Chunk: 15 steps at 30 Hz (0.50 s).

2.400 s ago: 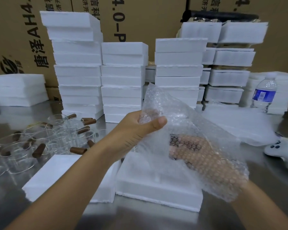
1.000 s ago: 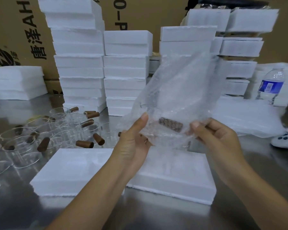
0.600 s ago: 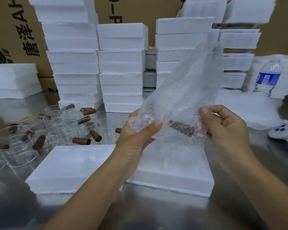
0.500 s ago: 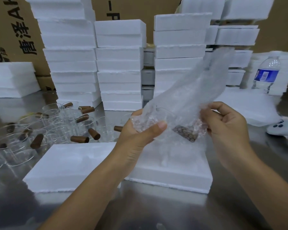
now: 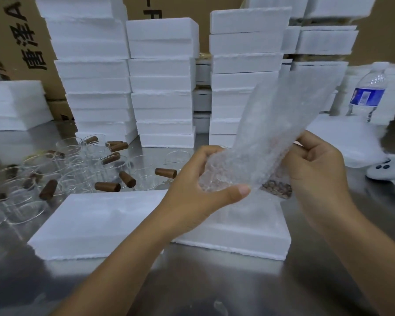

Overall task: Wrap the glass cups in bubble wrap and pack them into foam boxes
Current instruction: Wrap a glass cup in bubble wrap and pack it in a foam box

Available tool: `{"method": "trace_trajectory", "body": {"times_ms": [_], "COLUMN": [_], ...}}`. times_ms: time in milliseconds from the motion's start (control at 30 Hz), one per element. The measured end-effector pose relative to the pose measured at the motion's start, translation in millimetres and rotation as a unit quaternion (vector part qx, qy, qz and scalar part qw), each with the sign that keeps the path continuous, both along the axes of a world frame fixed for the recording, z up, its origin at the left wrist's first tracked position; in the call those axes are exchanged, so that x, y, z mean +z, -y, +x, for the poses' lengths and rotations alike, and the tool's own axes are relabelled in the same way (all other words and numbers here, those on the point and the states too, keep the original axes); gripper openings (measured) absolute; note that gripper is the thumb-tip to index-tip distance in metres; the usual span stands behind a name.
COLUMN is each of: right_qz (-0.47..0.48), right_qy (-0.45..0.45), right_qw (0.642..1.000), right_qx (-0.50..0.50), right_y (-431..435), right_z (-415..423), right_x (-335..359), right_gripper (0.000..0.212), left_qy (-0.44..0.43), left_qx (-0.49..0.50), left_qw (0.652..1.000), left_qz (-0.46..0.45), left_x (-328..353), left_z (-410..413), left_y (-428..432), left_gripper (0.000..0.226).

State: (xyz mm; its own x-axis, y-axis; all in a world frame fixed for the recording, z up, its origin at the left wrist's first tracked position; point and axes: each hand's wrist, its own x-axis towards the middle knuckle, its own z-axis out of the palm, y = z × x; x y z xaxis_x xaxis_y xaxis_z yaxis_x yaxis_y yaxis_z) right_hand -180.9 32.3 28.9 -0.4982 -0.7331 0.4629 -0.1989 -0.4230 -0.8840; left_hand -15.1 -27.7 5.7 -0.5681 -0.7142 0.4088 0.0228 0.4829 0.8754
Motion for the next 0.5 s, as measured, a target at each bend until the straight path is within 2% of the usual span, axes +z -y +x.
{"method": "trace_trajectory", "body": {"times_ms": [100,233,300,333,400,500], "right_qz": [-0.011,-0.010,-0.004,0.003,0.030,0.078], "right_qy": [-0.065,-0.170,-0.233,-0.254,-0.287,-0.310], "right_qw": [0.998,0.985,0.972,0.967,0.957,0.947], "right_qx": [-0.001,0.003,0.008,0.019,0.035,0.021], "right_y": [-4.3,-7.3,-7.2,-7.2,-6.1,-3.1], "right_z": [5.0,14.9,16.2,16.4,16.1,13.5], "right_x": [0.1,-2.9,-3.3,-3.1,-2.8,-7.3], "right_gripper": [0.021,0.020,0.018,0.017,0.016,0.043], "left_qy": [0.051,0.070,0.075,0.077,0.076,0.067], "left_qx": [0.013,0.022,0.025,0.020,0.024,0.045], "left_qw": [0.998,0.995,0.996,0.996,0.996,0.995], "left_qz": [-0.039,-0.060,-0.049,-0.042,-0.036,-0.064], "left_x": [-2.0,-7.7,-8.2,-7.5,-5.6,-4.8], "left_z": [-3.2,-6.6,-7.2,-7.6,-6.4,-7.7], "left_y": [-2.1,0.1,0.1,-0.1,-3.4,-2.1], "left_gripper": [0.044,0.043,0.027,0.028,0.050,0.032]}}
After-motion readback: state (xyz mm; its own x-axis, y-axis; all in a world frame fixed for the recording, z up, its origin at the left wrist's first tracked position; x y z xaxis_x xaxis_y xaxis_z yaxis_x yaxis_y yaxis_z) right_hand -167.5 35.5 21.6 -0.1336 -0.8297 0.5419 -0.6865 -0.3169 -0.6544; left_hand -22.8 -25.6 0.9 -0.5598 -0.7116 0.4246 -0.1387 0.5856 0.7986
